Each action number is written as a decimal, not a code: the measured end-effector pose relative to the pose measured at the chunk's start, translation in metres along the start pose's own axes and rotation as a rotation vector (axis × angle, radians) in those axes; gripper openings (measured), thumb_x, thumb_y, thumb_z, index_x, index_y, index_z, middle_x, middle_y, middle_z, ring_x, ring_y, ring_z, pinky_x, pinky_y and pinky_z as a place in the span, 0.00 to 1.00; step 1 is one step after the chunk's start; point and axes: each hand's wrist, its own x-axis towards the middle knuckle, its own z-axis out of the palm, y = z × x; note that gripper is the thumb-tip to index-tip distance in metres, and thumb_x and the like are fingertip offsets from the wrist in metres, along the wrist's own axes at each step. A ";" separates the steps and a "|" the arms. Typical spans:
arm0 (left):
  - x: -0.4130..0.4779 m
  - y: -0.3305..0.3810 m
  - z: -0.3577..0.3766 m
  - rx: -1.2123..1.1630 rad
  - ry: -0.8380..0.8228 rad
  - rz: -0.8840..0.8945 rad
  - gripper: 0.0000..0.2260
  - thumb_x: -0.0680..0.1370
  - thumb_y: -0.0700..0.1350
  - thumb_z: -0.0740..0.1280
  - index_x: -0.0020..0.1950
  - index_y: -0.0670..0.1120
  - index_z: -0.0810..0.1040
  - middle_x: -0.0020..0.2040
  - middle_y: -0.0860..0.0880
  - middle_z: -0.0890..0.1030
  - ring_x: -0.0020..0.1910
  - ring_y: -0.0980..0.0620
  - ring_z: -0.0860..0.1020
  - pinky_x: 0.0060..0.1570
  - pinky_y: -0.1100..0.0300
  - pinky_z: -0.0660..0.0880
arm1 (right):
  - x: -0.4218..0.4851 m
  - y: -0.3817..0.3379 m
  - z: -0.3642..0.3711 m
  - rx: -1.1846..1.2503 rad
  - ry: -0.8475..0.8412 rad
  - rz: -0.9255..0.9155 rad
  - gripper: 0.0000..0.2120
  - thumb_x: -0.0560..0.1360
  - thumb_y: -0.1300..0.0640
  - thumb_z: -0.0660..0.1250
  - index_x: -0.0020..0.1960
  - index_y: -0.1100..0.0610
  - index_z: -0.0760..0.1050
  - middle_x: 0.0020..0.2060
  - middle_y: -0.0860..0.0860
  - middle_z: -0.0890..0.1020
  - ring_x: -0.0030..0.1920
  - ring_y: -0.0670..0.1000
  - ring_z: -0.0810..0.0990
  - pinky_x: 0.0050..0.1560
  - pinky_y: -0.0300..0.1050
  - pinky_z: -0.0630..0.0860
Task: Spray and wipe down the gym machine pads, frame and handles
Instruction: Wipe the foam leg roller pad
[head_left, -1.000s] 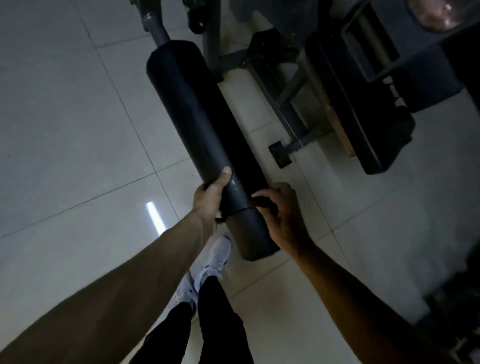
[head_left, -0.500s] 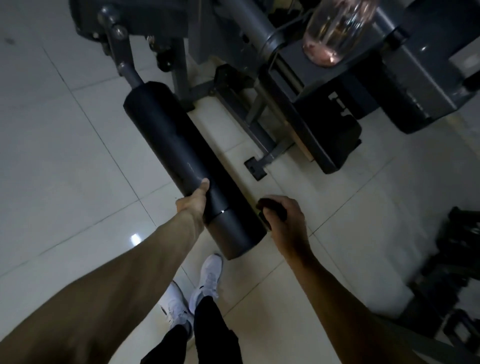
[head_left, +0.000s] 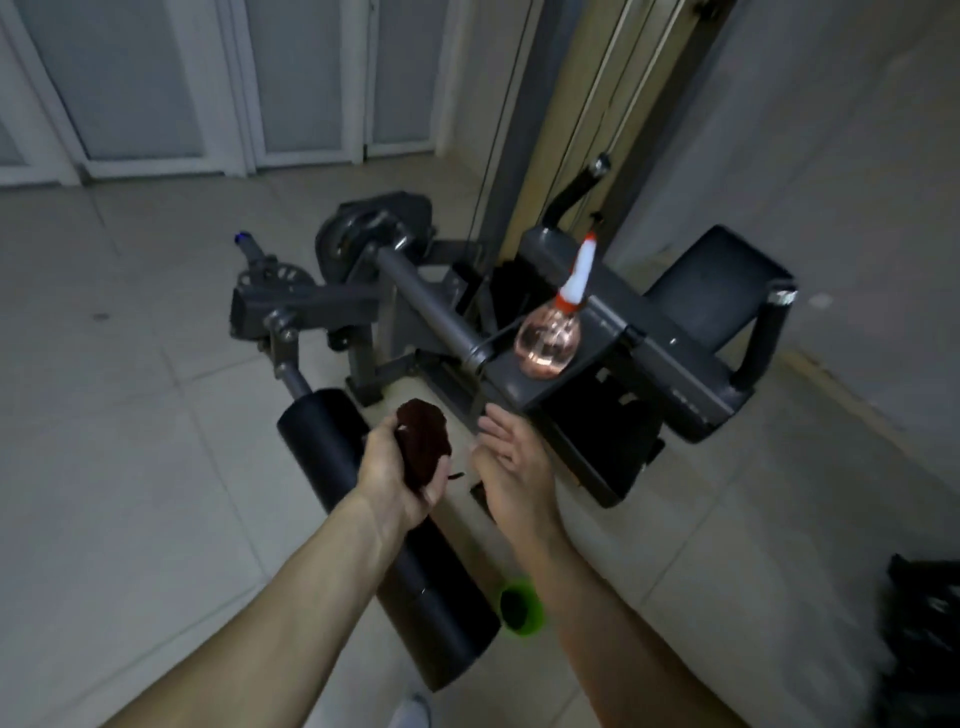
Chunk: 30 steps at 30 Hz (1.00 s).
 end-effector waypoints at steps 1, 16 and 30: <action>-0.004 0.007 0.014 0.011 -0.009 0.015 0.17 0.79 0.60 0.63 0.47 0.49 0.83 0.36 0.52 0.83 0.35 0.54 0.81 0.28 0.64 0.78 | 0.010 -0.009 -0.013 -0.010 0.080 -0.022 0.22 0.78 0.61 0.71 0.68 0.43 0.73 0.65 0.45 0.79 0.61 0.40 0.80 0.59 0.36 0.79; -0.016 0.019 0.076 0.015 0.027 0.124 0.19 0.76 0.61 0.68 0.59 0.51 0.86 0.43 0.52 0.86 0.42 0.53 0.83 0.32 0.62 0.80 | 0.146 -0.077 -0.060 -0.132 0.120 -0.119 0.50 0.72 0.54 0.79 0.82 0.37 0.51 0.81 0.49 0.62 0.76 0.53 0.67 0.72 0.63 0.68; -0.047 0.045 -0.067 -0.116 0.185 0.131 0.11 0.76 0.55 0.66 0.46 0.49 0.82 0.33 0.52 0.83 0.28 0.55 0.82 0.28 0.66 0.77 | 0.022 0.017 0.088 -0.277 -0.244 0.005 0.29 0.75 0.51 0.76 0.72 0.43 0.69 0.55 0.38 0.77 0.53 0.37 0.78 0.54 0.34 0.76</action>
